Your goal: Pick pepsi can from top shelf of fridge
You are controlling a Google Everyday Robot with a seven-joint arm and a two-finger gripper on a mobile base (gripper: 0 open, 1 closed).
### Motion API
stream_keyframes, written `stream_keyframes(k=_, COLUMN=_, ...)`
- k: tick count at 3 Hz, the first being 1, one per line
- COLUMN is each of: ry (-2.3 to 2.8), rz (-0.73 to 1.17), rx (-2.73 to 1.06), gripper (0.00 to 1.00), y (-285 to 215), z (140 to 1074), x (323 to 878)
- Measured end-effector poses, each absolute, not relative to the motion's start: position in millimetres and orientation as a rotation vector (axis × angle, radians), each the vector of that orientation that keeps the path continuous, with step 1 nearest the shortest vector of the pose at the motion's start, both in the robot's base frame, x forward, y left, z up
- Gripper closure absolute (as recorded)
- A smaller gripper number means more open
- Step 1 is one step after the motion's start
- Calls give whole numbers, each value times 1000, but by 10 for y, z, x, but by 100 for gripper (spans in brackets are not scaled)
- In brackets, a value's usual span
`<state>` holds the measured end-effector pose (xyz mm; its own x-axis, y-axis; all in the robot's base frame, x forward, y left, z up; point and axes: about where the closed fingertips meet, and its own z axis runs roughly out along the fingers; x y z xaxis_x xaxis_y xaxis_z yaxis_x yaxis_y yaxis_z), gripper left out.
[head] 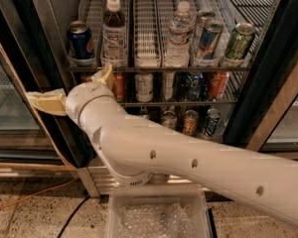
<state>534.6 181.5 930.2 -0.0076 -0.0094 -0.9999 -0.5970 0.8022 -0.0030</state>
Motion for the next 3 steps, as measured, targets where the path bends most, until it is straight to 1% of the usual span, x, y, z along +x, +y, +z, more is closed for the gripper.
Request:
stream_keyframes(k=2, ry=1529, rz=476, rx=-487, gripper=0, y=1743, z=9292, x=5375)
stream_keyframes(k=3, ry=1529, rz=476, rx=-487, gripper=12, y=1743, z=9292, x=5376)
